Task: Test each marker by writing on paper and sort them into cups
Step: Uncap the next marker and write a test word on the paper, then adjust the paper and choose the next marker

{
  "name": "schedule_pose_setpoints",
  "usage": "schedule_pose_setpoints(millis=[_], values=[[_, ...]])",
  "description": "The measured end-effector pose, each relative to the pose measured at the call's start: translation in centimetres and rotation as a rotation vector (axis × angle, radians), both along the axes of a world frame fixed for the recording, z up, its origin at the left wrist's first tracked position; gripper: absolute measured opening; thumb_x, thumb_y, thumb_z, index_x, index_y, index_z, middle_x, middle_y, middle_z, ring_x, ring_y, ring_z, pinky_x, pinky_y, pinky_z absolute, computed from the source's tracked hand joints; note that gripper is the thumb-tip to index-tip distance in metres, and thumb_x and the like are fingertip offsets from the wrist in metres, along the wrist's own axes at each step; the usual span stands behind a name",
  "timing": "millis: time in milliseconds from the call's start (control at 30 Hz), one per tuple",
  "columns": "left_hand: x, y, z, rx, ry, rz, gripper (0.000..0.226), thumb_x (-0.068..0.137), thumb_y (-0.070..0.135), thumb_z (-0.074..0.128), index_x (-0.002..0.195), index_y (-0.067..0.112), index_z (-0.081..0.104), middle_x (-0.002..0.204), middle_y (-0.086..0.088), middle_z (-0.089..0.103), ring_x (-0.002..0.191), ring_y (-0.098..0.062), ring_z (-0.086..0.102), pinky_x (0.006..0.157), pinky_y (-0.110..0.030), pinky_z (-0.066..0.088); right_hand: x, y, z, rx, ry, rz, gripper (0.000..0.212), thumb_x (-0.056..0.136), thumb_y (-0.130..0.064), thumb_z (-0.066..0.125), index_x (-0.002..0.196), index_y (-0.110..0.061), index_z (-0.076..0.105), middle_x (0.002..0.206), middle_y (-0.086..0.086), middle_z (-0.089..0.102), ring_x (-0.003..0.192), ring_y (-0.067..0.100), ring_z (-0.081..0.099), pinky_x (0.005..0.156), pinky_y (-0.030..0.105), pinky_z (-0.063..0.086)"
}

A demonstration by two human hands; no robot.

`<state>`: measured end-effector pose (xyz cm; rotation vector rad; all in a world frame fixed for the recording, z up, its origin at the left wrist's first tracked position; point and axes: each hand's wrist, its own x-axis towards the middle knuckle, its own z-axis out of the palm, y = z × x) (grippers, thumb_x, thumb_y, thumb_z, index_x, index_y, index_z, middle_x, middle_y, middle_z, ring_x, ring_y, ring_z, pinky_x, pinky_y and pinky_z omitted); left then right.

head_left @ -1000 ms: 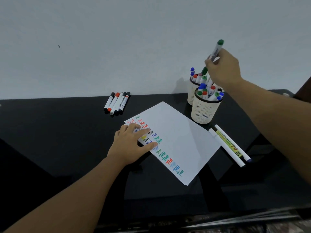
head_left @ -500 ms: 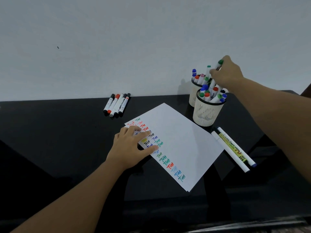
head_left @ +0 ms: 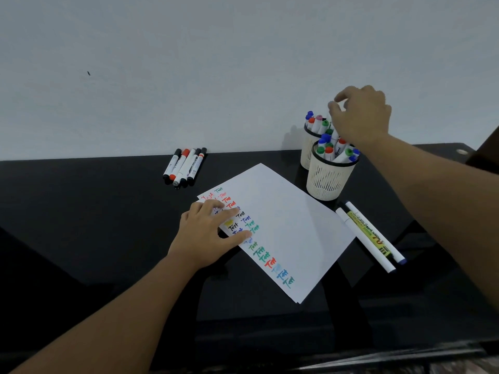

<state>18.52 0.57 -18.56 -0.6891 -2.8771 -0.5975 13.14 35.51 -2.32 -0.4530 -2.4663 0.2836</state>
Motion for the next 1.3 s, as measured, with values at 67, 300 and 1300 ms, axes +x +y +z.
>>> schedule_pose_setpoints(millis=[67,300,1300], values=[[0.0,-0.1,0.0,0.005,-0.002,0.001,0.079,0.075,0.091,0.035,0.140,0.050,0.052,0.138,0.019,0.040,0.131,-0.008,0.027,0.115,-0.043,0.026,0.9,-1.9,0.1,0.070,0.117,0.053,0.030,0.102,-0.042,0.049,0.114,-0.023,0.068,0.115,0.009,0.065,0.112,0.032,0.055,0.093,0.047,0.042],[0.1,-0.1,-0.1,0.043,0.006,0.003,0.076,0.075,0.089,0.042,0.139,0.048,0.055,0.137,0.019,0.043,0.130,-0.009,0.029,0.115,-0.043,0.027,4.1,-12.2,-4.1,-0.049,-0.040,0.482,0.019,0.101,-0.035,0.050,0.108,-0.024,0.064,0.084,-0.007,0.064,0.083,0.023,0.062,0.071,0.038,0.052],[-10.4,-0.5,2.6,-0.136,0.052,0.471,0.036,0.102,0.038,0.055,0.127,0.012,0.060,0.131,-0.013,0.048,0.118,-0.031,0.044,0.089,-0.040,0.045,6.8,-13.9,-16.4,-0.273,-0.301,0.588,0.032,0.103,-0.041,0.058,0.132,-0.030,0.066,0.132,-0.012,0.056,0.119,0.003,0.044,0.098,0.020,0.032]])
